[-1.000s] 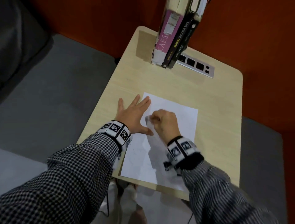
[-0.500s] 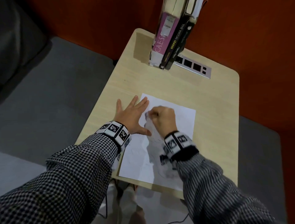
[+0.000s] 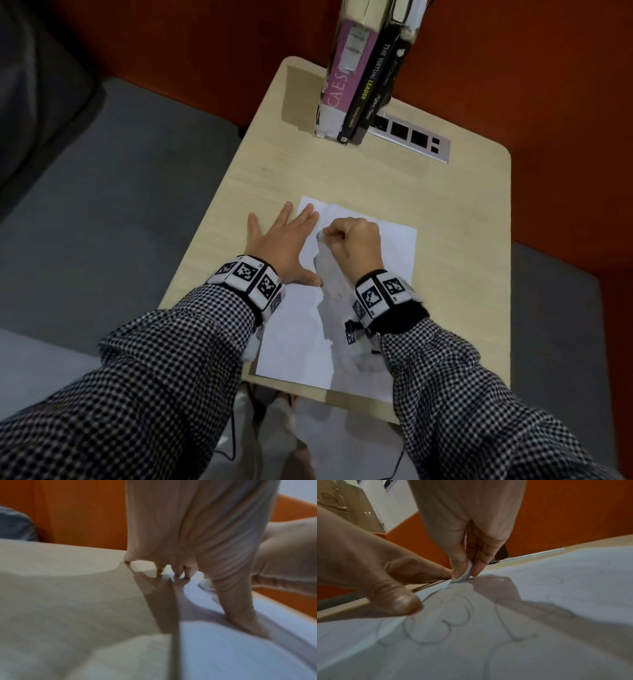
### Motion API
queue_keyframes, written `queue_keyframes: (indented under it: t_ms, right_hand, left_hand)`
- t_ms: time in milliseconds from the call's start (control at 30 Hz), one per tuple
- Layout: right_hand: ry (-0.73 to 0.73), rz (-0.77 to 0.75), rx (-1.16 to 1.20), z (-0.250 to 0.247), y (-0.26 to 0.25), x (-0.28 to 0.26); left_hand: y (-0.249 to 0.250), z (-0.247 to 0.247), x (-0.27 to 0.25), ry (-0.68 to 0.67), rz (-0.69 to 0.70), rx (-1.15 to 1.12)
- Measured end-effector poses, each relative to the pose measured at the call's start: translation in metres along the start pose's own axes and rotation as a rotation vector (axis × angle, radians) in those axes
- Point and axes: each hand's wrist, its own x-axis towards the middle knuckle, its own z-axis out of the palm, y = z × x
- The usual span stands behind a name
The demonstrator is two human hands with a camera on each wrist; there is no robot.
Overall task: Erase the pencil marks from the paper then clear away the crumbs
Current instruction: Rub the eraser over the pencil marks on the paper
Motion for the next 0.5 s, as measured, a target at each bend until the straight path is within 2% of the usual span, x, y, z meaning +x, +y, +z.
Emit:
queue_keyframes:
  t_ms: [167, 333, 500]
  right_hand:
    - [-0.022, 0.035, -0.009, 0.000, 0.001, 0.002]
    - [-0.109, 0.012, 0.005, -0.001, -0.004, -0.045]
    - [0.019, 0.023, 0.036, -0.002, -0.004, 0.005]
  left_hand:
    - [0.010, 0.009, 0.000, 0.063, -0.061, -0.018]
    - [0.008, 0.013, 0.000, 0.066, -0.064, 0.013]
    - [0.009, 0.014, 0.001, 0.057, -0.072, -0.004]
